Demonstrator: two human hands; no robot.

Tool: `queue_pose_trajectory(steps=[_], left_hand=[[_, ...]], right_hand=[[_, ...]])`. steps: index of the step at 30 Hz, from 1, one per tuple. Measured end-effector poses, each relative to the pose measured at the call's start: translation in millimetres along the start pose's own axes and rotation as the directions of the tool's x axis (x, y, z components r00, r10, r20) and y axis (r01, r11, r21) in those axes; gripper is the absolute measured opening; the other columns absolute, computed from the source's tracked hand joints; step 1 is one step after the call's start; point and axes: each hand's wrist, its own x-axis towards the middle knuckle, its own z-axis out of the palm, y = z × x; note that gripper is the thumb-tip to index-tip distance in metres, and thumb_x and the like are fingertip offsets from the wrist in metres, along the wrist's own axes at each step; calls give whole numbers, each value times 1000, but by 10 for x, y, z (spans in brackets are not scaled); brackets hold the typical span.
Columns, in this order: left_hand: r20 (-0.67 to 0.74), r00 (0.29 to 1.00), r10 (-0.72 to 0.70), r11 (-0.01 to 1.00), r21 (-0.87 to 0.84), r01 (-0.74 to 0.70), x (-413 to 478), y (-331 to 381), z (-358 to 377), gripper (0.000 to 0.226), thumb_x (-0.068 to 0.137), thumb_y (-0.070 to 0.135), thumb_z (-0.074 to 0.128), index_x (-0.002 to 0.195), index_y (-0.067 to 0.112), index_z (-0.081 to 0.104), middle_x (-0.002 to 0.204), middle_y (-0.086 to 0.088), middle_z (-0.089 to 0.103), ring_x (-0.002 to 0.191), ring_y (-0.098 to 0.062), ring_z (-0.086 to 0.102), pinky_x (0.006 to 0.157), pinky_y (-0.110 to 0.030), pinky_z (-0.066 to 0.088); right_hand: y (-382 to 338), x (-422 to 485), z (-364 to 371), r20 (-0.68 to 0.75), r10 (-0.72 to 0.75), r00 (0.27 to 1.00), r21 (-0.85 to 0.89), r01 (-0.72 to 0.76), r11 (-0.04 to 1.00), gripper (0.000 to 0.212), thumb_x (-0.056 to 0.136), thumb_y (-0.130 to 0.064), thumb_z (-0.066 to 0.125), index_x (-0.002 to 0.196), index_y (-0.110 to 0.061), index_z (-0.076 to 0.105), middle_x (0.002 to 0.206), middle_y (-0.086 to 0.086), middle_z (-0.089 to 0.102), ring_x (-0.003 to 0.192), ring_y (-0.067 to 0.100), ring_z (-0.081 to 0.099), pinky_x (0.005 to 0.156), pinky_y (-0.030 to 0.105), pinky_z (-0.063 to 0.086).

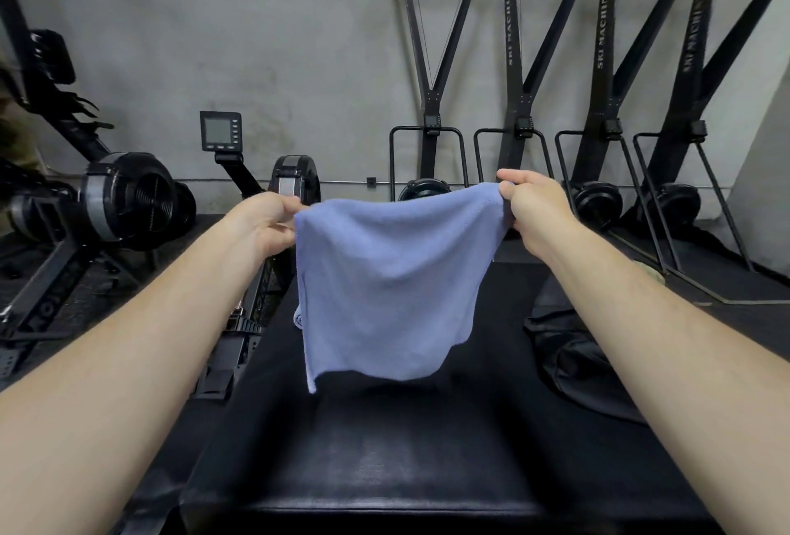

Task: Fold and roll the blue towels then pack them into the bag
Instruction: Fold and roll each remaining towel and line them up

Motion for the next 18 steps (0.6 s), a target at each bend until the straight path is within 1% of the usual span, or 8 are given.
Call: queue_pose_trajectory(steps=[2,5,7,9,12,14,15,18], left_hand=[[9,998,-65,996,60,65,-37,-47,-6,55,96,-18,37,147,2,40,113,-15,52,96,-27,61,67,-33,60],[17,995,-98,993,62,96,-99,-104,15,61,93,-20,28,150,1,39,130,-14,47,108,-29,57,78,-28,58],[35,994,-100,994,38,99,-174,-129,58,65,92,-20,21,150,3,38,123,-12,49,103,-29,58,70,-28,58],[62,994,-86,996,7,86,-194,-135,86,64,91,-18,19,146,7,42,119,-15,54,98,-29,61,69,-30,56],[72,995,-63,997,-33,65,-132,-91,75,41,90,-10,34,121,8,53,98,-11,62,80,-18,65,67,-32,53],[38,999,7,996,-90,-4,-29,-72,72,20,90,-8,49,101,6,59,90,-6,64,72,-14,65,67,-29,54],[9,998,67,993,-102,-65,22,-68,68,16,91,-9,54,94,5,61,89,-6,64,69,-12,66,64,-25,55],[-37,973,228,970,-74,-230,113,-54,58,20,89,-13,60,93,5,65,93,-7,65,62,-8,64,55,-15,48]], right_hand=[[-1,-19,13,-2,-11,1000,13,11,1000,35,97,-10,55,128,-20,68,117,1,66,92,10,57,85,26,48],[-13,-48,24,-1,-16,1000,24,16,1000,35,98,-9,55,129,-20,67,117,0,65,93,6,57,79,21,48],[-22,-57,21,-3,-26,1000,19,27,999,37,97,-7,54,130,-18,67,120,0,65,103,10,59,83,21,48],[-30,-67,12,-5,-34,999,12,34,999,37,97,-7,54,129,-19,67,123,-1,65,111,12,59,87,22,47],[-32,-62,-7,-7,-18,1000,18,18,1000,35,97,-9,56,126,-21,69,119,-2,66,102,10,60,79,21,47],[-32,-62,-23,-9,-4,1000,25,4,1000,33,97,-10,56,125,-22,69,116,-4,66,96,7,59,71,21,45],[-26,-55,-32,-11,0,1000,25,0,1000,33,97,-10,57,124,-23,69,116,-4,66,98,7,60,71,21,45],[-4,-36,-60,-22,1,1000,23,-1,1000,30,95,-11,60,121,-21,70,114,-3,68,96,10,62,70,23,49]])
